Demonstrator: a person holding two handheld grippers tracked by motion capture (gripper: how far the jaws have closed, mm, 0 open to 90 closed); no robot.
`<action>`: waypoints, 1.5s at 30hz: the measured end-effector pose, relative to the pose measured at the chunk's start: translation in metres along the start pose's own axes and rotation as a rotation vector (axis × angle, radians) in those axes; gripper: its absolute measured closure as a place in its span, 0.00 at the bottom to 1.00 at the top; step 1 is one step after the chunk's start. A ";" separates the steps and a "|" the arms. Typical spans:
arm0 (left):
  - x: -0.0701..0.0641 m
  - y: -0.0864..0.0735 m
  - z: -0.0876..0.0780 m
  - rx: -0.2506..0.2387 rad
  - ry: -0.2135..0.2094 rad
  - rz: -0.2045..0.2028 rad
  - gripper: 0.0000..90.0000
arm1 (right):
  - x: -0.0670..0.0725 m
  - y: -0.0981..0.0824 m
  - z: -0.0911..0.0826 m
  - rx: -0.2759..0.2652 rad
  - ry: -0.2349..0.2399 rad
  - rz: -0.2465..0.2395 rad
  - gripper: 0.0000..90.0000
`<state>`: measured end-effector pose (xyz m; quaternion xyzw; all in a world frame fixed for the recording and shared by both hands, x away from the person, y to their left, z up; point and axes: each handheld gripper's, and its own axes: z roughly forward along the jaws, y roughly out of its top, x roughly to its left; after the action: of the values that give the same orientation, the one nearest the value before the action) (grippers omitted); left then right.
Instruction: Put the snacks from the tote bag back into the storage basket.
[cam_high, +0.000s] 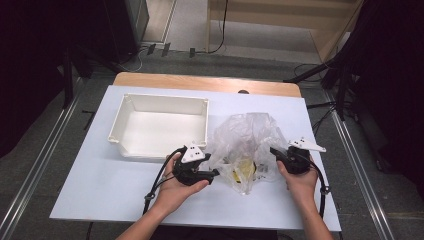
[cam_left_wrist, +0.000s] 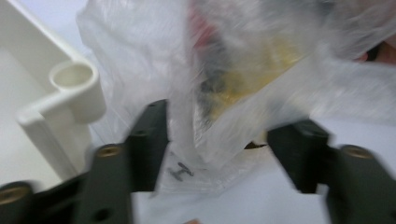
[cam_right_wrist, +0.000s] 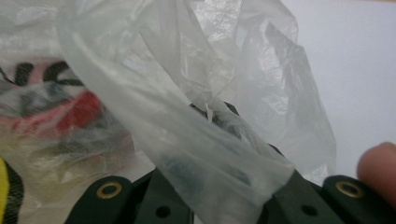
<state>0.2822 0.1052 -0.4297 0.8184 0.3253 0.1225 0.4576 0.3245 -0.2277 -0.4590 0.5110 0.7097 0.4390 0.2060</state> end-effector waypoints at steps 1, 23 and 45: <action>-0.002 0.001 -0.004 -0.012 0.012 0.024 0.28 | 0.000 0.001 -0.002 -0.010 0.000 0.000 0.96; -0.037 0.022 -0.002 -0.118 0.016 0.103 0.17 | 0.042 0.013 -0.011 -0.067 0.118 -0.064 0.96; 0.030 -0.019 0.031 0.039 0.069 -0.166 0.99 | 0.003 0.011 -0.005 -0.028 0.045 0.077 0.99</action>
<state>0.3123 0.1113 -0.4653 0.7925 0.4101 0.1061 0.4388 0.3253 -0.2259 -0.4466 0.5251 0.6876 0.4680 0.1799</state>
